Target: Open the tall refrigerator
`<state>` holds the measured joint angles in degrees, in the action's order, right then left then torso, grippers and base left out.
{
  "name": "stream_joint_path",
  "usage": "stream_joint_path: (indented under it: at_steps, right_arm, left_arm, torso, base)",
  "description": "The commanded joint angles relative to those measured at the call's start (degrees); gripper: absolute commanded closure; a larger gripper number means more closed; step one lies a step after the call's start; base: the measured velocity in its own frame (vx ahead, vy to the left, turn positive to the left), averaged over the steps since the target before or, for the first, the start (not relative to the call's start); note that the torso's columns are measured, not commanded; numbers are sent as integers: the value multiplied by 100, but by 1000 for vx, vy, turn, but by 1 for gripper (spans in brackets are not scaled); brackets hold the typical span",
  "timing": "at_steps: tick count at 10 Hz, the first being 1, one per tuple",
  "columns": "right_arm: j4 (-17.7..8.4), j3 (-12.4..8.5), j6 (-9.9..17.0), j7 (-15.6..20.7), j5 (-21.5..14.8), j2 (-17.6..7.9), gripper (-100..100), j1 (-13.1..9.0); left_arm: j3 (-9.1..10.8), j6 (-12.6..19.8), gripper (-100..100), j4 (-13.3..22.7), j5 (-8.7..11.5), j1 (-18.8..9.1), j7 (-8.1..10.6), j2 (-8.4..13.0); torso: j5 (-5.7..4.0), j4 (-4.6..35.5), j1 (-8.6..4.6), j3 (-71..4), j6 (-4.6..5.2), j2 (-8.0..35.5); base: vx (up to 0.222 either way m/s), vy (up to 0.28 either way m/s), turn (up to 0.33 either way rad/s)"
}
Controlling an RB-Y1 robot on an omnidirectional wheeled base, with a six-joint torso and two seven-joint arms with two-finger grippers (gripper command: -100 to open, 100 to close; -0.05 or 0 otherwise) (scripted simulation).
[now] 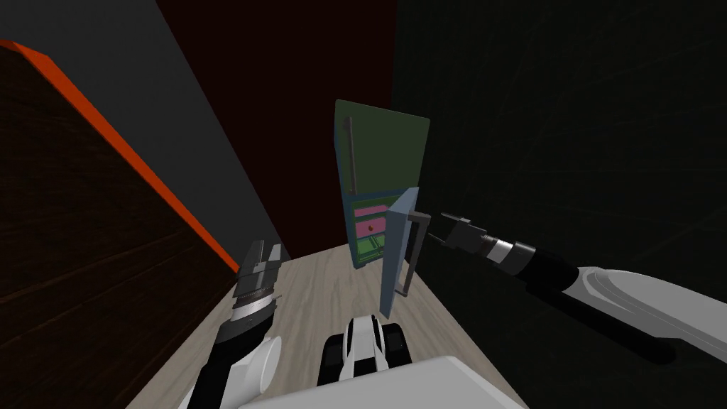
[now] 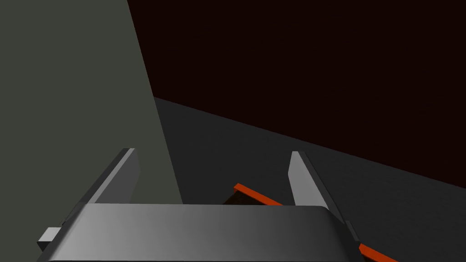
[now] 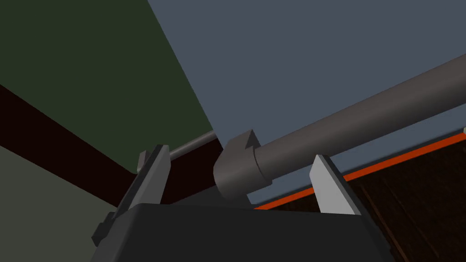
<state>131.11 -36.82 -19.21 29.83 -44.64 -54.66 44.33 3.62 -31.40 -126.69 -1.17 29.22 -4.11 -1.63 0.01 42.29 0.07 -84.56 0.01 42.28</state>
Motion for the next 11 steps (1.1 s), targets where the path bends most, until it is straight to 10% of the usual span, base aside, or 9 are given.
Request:
stream_joint_path:
  at_steps: [1, 3, 4, 11]
  right_arm:
    - [-61, -58, 38, 41, -41, 26, -100, 27]
    - [-62, -136, 45, 13, -24, -28, -100, 58]
    - [-61, -147, 45, 1, -21, -34, 100, 61]
    - [361, -36, -270, 46, 86, -85, 100, -27]
  left_arm:
    - [0, 0, 0, 0, 0, -1, 0, 0]
    - [1, 0, 0, 0, 0, 1, 0, 2]
    - [2, 0, 0, 0, 0, 0, 0, 2]
    - [4, 0, 0, 0, 0, 0, 0, 4]
  torso:
    - [3, 0, -1, 0, -3, 3]
    - [-11, -9, -36, -20, -3, -33]
    - [-8, -8, -31, -14, -3, -17]
    - [6, -3, 16, -6, -2, -8]
  base:
    - [-18, 89, -25]
    - [75, 58, -16]
    - [0, 13, -6]
    - [-56, -234, 45]
